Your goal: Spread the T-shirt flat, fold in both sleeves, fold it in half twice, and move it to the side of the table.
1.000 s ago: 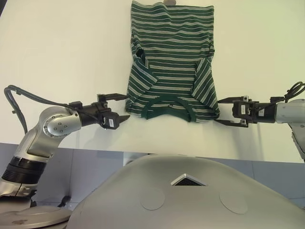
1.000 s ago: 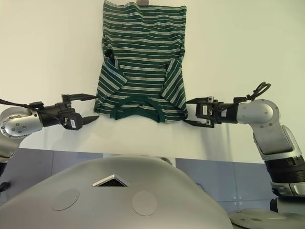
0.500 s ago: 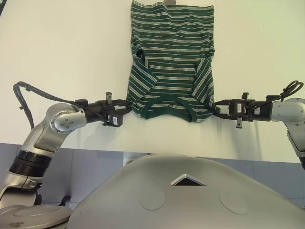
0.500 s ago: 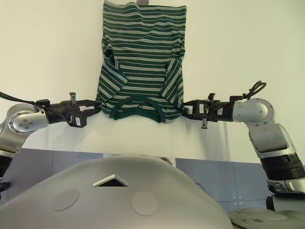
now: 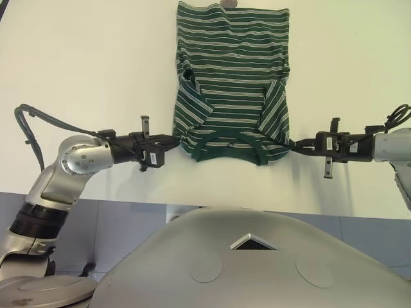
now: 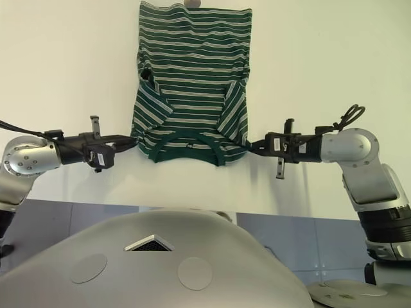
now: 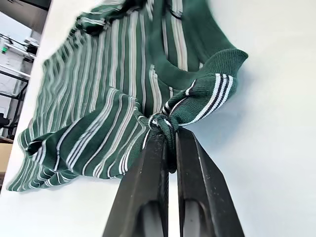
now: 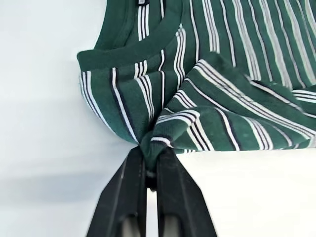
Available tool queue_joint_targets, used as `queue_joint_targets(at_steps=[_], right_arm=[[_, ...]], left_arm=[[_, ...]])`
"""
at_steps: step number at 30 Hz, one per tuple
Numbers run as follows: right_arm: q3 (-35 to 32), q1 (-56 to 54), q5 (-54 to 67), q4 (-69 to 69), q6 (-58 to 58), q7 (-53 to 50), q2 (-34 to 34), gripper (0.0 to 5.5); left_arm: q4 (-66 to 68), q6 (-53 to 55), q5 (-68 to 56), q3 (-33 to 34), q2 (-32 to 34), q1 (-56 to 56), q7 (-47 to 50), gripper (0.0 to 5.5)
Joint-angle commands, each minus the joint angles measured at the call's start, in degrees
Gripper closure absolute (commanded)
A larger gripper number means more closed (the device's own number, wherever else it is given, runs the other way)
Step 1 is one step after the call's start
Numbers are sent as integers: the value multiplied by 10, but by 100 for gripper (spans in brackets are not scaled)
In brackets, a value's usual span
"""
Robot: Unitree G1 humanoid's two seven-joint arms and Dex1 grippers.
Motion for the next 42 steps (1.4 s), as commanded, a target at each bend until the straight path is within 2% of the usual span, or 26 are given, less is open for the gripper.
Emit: queue_joint_targets(at_steps=[1,4,10,17,25,31,42], right_arm=[[-56,12,88,-45,36,68,-50,546],[-115,49,174,-93,71,142,-93,546],[-131,36,197,-112,105,130,-84,546],[-51,-110,70,-9,82,4,-11,546],[27,-250,-76,162,19,-100,63,546],[53,-328,-146,269,1,-174,116,546],[102,-434,-226,419,-25,-257,206,546]], left_arm=[[-78,86,-159,82,53,22,-64,549],[-134,146,-285,161,109,76,-145,549],[-148,187,-303,175,97,65,-158,550],[-37,183,-214,98,23,-76,-120,550],[177,126,-67,24,-92,-259,-31,550],[371,60,37,-6,-155,-385,61,550],[644,-47,142,-63,-242,-489,164,550]])
